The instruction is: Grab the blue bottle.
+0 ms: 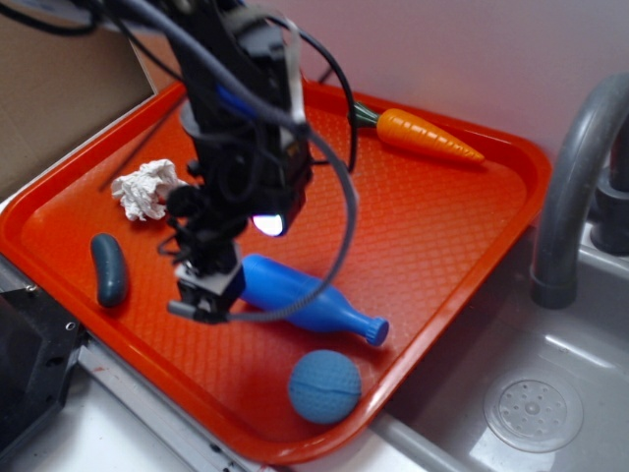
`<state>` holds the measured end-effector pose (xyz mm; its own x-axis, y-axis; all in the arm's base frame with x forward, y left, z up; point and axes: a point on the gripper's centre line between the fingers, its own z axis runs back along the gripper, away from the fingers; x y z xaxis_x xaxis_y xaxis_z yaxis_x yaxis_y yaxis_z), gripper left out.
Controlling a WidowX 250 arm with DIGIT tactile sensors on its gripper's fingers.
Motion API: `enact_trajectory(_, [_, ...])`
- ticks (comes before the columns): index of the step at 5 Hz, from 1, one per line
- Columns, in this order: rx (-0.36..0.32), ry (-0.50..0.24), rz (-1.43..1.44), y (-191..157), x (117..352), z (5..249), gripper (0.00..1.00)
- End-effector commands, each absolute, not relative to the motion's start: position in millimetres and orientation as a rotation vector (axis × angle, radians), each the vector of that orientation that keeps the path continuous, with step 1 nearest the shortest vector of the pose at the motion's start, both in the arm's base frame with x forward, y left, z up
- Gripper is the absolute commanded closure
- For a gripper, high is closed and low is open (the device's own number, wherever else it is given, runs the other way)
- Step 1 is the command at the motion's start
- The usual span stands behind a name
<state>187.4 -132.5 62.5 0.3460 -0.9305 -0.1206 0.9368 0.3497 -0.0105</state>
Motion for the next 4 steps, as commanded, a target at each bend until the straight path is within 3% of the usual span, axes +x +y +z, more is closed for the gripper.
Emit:
enact_trajectory(1, [0.136, 0.130, -1.174, -136.4, 190.9, 37.8, 0.00])
enact_trajectory(3, [0.161, 0.167, -1.203, -142.2, 184.7, 18.5, 0.02])
enact_trajectory(4, [0.136, 0.124, -1.229, -141.2, 182.7, 21.4, 1.00])
